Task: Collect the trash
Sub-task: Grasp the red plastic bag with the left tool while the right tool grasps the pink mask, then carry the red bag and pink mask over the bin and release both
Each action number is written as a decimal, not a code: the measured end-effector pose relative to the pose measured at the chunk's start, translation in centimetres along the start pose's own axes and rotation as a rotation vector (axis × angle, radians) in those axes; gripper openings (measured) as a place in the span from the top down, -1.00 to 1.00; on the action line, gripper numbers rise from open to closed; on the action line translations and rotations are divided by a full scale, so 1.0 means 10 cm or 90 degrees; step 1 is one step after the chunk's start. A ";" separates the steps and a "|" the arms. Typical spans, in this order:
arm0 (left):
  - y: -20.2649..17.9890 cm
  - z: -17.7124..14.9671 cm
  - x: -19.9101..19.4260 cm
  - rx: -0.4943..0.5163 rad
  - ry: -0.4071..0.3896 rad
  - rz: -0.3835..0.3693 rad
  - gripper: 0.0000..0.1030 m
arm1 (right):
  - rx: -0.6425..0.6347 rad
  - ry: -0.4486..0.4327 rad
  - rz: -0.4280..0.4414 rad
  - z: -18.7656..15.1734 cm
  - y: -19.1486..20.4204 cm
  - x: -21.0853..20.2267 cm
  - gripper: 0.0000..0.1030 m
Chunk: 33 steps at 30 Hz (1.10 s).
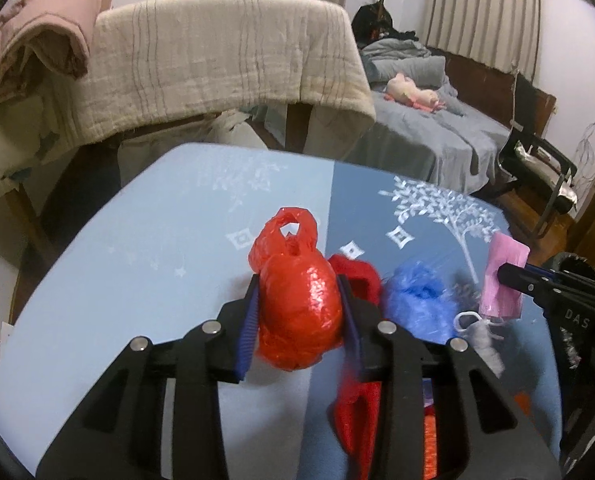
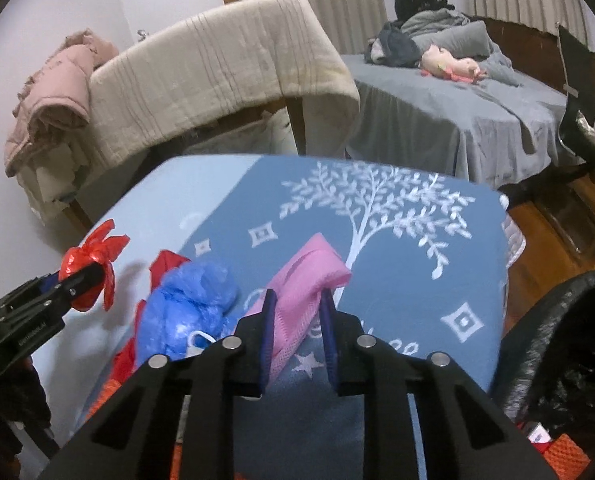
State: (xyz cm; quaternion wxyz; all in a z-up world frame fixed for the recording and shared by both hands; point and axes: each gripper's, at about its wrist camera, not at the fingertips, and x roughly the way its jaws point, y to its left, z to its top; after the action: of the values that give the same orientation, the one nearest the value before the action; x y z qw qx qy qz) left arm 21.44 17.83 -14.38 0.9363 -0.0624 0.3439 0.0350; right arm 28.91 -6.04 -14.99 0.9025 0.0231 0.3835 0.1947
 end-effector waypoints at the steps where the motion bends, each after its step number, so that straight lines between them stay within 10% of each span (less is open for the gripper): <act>1: -0.01 0.01 -0.03 0.001 -0.004 -0.001 0.32 | 0.000 -0.005 0.001 0.02 0.00 -0.04 0.58; 33: -0.89 0.02 -0.86 0.057 -0.078 -0.071 0.32 | 0.009 -0.103 -0.014 -0.14 -0.15 -1.29 0.58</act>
State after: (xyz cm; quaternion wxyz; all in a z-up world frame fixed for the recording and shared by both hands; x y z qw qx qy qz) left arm 16.02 8.81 -7.80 0.9579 -0.0376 0.2830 -0.0291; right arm 20.32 -12.31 -7.43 0.9324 0.0408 0.3107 0.1800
